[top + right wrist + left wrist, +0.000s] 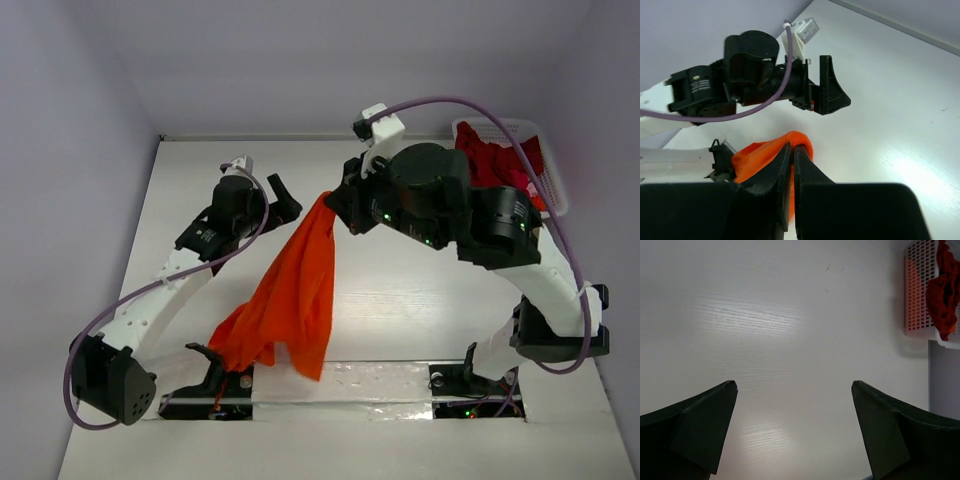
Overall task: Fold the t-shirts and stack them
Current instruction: Move the tshirt to the center of the board
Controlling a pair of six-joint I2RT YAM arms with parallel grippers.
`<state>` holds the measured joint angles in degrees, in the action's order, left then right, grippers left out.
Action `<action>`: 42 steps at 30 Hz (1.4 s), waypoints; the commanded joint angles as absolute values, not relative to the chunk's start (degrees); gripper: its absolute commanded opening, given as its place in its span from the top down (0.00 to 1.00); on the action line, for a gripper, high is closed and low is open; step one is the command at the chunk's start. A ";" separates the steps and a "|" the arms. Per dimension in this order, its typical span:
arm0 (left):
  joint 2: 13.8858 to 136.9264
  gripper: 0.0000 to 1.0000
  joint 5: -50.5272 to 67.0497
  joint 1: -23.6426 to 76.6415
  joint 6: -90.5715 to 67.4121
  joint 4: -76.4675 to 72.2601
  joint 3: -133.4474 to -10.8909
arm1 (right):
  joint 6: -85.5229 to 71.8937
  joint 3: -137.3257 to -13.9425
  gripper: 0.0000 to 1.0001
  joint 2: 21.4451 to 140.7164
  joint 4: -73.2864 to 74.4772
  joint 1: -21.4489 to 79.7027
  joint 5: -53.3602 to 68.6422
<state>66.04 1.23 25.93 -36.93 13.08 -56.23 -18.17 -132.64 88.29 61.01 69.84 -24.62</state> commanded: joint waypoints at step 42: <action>60.29 0.01 3.08 26.10 -37.35 15.56 -56.60 | -23.72 -118.24 0.00 111.90 46.59 22.24 3.51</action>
